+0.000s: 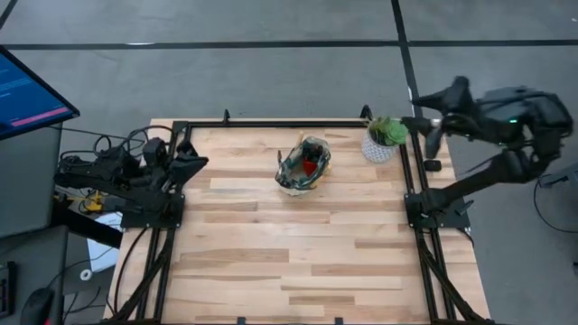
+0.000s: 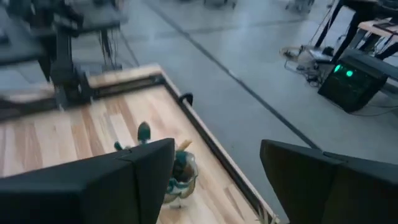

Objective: Pick & Place Garden tools in Gardening bag
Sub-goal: Return to Home Position

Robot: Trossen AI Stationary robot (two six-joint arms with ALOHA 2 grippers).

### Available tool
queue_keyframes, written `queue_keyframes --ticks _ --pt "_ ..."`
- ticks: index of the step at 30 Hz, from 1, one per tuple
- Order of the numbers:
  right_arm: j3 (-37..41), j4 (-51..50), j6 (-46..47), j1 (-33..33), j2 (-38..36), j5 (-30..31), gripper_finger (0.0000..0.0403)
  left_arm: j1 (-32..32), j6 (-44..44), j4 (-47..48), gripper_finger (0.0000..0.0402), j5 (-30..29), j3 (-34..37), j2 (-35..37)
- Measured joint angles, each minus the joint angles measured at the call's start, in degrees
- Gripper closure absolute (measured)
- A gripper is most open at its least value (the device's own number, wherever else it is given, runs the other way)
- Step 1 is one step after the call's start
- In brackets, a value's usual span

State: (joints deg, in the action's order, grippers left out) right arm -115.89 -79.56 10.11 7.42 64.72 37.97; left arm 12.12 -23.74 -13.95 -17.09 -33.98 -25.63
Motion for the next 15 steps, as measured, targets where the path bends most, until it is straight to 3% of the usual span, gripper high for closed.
queue_keyframes --ticks 7,15 --pt "31.1 19.5 0.0 0.0 -20.9 0.0 0.0182 0.0 3.6 0.7 0.04 -6.7 0.0 -0.1" --pt "67.9 46.7 -0.1 0.0 -42.3 -0.5 0.0193 0.0 3.9 3.0 0.04 -7.4 0.0 -1.3"
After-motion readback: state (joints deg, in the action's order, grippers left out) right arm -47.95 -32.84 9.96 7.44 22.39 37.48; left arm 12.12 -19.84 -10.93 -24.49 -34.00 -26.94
